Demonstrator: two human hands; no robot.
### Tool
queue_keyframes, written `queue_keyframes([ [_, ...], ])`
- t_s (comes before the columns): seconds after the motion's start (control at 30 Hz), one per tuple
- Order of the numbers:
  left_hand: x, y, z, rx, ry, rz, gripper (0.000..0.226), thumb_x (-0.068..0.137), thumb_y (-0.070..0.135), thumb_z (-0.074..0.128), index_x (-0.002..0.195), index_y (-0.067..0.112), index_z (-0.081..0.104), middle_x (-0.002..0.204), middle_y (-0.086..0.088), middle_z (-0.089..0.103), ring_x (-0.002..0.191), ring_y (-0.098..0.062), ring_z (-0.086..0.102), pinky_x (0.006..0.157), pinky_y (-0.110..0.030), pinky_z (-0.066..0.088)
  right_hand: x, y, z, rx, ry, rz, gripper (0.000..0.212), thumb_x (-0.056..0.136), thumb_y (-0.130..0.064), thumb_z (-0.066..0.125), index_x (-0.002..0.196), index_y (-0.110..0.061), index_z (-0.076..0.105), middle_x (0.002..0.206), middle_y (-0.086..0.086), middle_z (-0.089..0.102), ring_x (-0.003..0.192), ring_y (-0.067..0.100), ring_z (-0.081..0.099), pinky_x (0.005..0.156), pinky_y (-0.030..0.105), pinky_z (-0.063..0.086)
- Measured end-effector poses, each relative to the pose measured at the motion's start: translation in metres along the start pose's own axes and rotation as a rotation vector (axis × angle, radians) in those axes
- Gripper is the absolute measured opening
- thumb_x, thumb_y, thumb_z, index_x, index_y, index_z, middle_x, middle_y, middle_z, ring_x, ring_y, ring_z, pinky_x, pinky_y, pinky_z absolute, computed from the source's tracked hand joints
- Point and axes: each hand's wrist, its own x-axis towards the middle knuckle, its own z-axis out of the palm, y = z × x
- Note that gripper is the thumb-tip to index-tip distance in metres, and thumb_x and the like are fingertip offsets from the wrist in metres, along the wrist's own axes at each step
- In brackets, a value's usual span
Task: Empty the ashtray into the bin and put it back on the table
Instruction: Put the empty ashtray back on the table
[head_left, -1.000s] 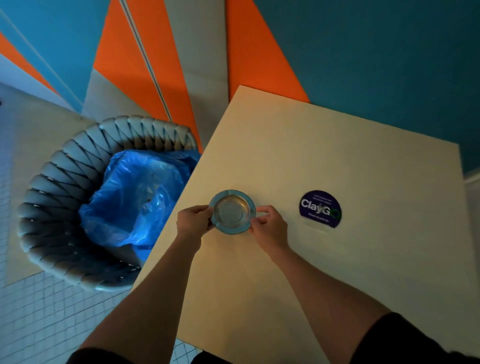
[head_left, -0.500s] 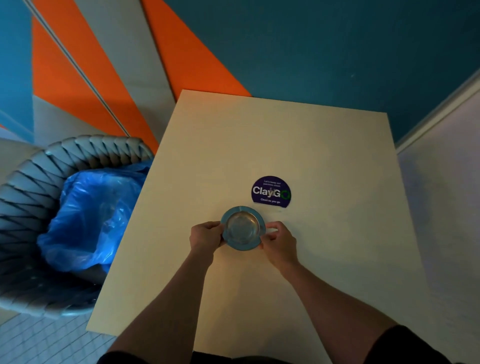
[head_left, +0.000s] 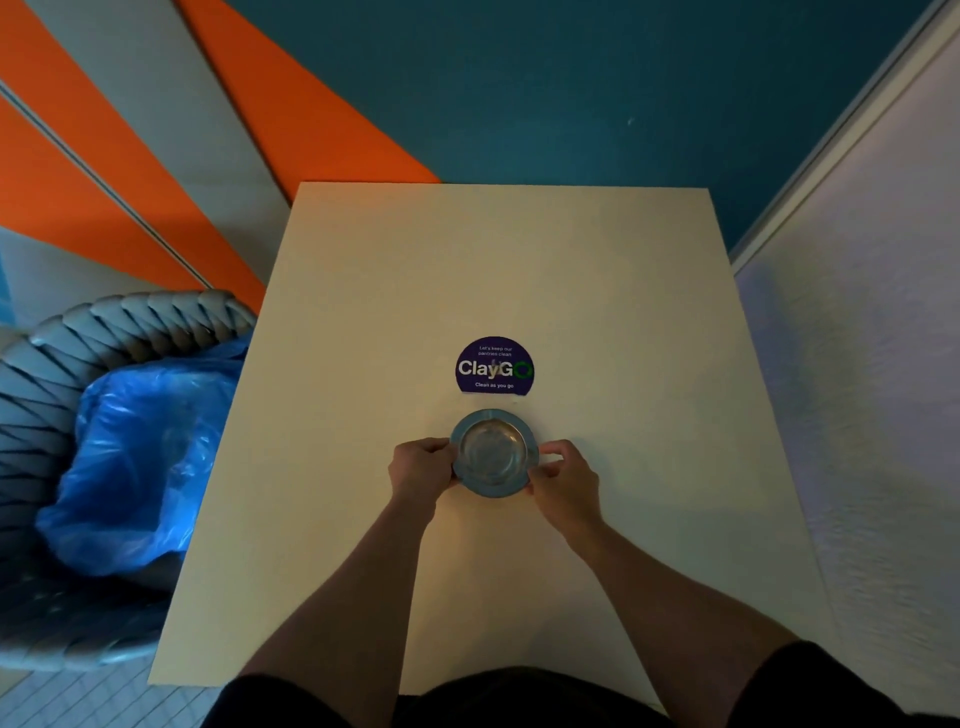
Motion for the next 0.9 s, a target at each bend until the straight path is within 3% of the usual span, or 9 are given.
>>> queue_keyframes([
  [0.13, 0.001, -0.003, 0.004, 0.146, 0.003, 0.057, 0.027, 0.08, 0.008, 0.07, 0.059, 0.025, 0.071, 0.071, -0.011, 0.073, 0.073, -0.032, 0.071, 0.075, -0.047, 0.061, 0.0, 0.006, -0.002, 0.006, 0.012, 0.026, 0.02, 0.082, -0.013, 0.064, 0.093, -0.03, 0.059, 0.074, 0.003, 0.073, 0.072, 0.019, 0.071, 0.064, 0.031, 0.055],
  [0.27, 0.003, -0.004, 0.005, 0.258, -0.04, 0.099, 0.011, 0.08, 0.013, 0.068, 0.08, 0.016, 0.078, 0.076, -0.01, 0.073, 0.082, -0.033, 0.07, 0.076, -0.047, 0.061, 0.0, 0.012, 0.001, 0.004, 0.03, 0.039, 0.019, 0.082, -0.015, 0.065, 0.094, -0.028, 0.061, 0.076, 0.003, 0.074, 0.073, 0.02, 0.071, 0.074, 0.036, 0.057],
  [0.43, 0.009, 0.004, 0.005, 0.415, -0.095, 0.132, 0.013, 0.074, 0.013, 0.063, 0.068, 0.017, 0.074, 0.074, -0.013, 0.073, 0.073, -0.032, 0.068, 0.073, -0.046, 0.061, 0.002, 0.014, 0.0, 0.056, 0.048, 0.084, 0.018, 0.079, -0.018, 0.069, 0.094, -0.026, 0.062, 0.079, 0.002, 0.075, 0.076, 0.022, 0.072, 0.078, 0.042, 0.059],
  [0.5, 0.012, 0.01, 0.004, 0.474, -0.094, 0.144, 0.011, 0.075, 0.017, 0.063, 0.074, 0.017, 0.074, 0.077, -0.01, 0.074, 0.075, -0.028, 0.068, 0.073, -0.042, 0.061, 0.001, 0.015, 0.0, 0.091, 0.057, 0.117, 0.015, 0.079, -0.02, 0.07, 0.092, -0.025, 0.062, 0.077, 0.002, 0.075, 0.074, 0.022, 0.072, 0.075, 0.042, 0.06],
  [0.6, 0.02, 0.019, 0.006, 0.523, -0.078, 0.184, 0.015, 0.079, 0.022, 0.064, 0.088, 0.015, 0.074, 0.088, -0.007, 0.073, 0.081, -0.025, 0.067, 0.075, -0.036, 0.057, -0.006, 0.014, 0.002, 0.124, 0.038, 0.196, 0.006, 0.08, -0.026, 0.067, 0.084, -0.023, 0.064, 0.067, 0.004, 0.074, 0.056, 0.015, 0.07, 0.061, 0.036, 0.06],
  [0.7, 0.027, 0.025, 0.011, 0.546, -0.082, 0.236, 0.019, 0.084, 0.021, 0.063, 0.098, 0.014, 0.074, 0.098, -0.007, 0.073, 0.09, -0.026, 0.066, 0.081, -0.036, 0.056, -0.009, 0.012, 0.004, 0.134, -0.02, 0.246, 0.004, 0.079, -0.02, 0.065, 0.081, -0.018, 0.066, 0.066, 0.007, 0.074, 0.048, 0.011, 0.066, 0.052, 0.029, 0.057],
  [0.9, 0.028, 0.019, 0.009, 0.571, -0.114, 0.22, 0.017, 0.084, 0.015, 0.062, 0.096, 0.015, 0.073, 0.096, -0.008, 0.073, 0.087, -0.027, 0.068, 0.083, -0.041, 0.058, 0.008, -0.003, -0.002, 0.039, 0.002, 0.22, 0.006, 0.078, -0.02, 0.063, 0.082, -0.022, 0.068, 0.074, 0.005, 0.075, 0.062, 0.019, 0.071, 0.062, 0.033, 0.059],
])
